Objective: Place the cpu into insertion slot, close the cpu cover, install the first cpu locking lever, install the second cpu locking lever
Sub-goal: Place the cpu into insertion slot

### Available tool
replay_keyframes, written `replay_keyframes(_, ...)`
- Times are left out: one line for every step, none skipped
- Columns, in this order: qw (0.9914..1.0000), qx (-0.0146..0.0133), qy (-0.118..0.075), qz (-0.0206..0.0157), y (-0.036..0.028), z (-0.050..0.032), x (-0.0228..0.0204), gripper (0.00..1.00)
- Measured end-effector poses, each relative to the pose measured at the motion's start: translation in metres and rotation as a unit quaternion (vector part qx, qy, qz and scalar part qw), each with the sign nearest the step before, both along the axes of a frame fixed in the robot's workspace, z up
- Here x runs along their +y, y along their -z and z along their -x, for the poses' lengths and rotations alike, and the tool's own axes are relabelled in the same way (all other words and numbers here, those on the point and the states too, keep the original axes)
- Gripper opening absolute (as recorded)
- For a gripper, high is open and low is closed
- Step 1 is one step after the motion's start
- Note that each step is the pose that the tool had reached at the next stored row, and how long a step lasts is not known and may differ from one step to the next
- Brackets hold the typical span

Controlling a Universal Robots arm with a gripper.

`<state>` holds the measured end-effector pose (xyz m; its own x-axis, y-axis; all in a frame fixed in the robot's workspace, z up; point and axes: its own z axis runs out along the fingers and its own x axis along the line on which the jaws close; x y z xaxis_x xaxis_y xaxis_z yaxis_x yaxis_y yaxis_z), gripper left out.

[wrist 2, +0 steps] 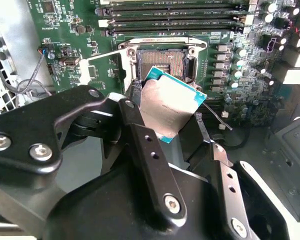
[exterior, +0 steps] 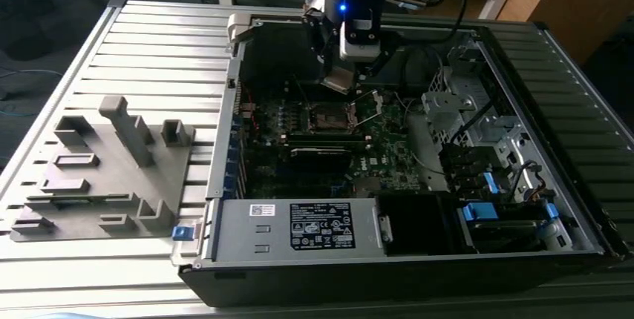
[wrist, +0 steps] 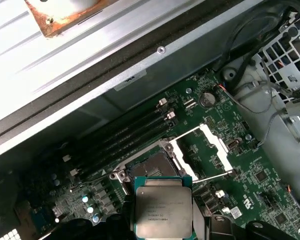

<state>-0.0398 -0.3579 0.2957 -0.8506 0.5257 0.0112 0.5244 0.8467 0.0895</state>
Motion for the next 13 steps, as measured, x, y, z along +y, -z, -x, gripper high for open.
replay_keyframes(1.0,0.0,0.0,0.0,0.0,0.0,0.0,0.54)
replay_keyframes(1.0,0.0,0.0,0.0,0.0001,0.0,0.0,0.54)
replay_keyframes(1.0,-0.0001,0.001,-0.0002,0.0005,0.0,0.0,0.54)
replay_keyframes(1.0,-0.0001,0.003,-0.0002,0.001,0.0,0.0,0.54)
replay_keyframes(0.99998,-0.0001,0.007,-0.0001,0.0014,0.0,0.0,0.54)
replay_keyframes(0.99993,0.0,0.012,0.0,0.0019,0.0,0.0,0.54)
replay_keyframes(0.99984,0.0,0.018,-0.0001,0.0026,0.0,0.0,0.54)
replay_keyframes(0.99972,0.0,0.024,0.0,0.0031,0.0,0.0,0.54)
replay_keyframes(0.99959,0.0,0.029,0.0,0.0035,0.0,0.0,0.54)
replay_keyframes(0.99946,0.0001,0.033,0.0001,0.0036,0.0,0.0,0.54)
replay_keyframes(0.99944,0.0001,0.033,0.0001,0.0036,0.0,0.0,0.54)
replay_keyframes(0.99944,0.0001,0.033,0.0001,0.0037,0.0,0.0,0.54)
replay_keyframes(0.99944,0.0,0.034,0.0,0.0037,0.0,0.0,0.54)
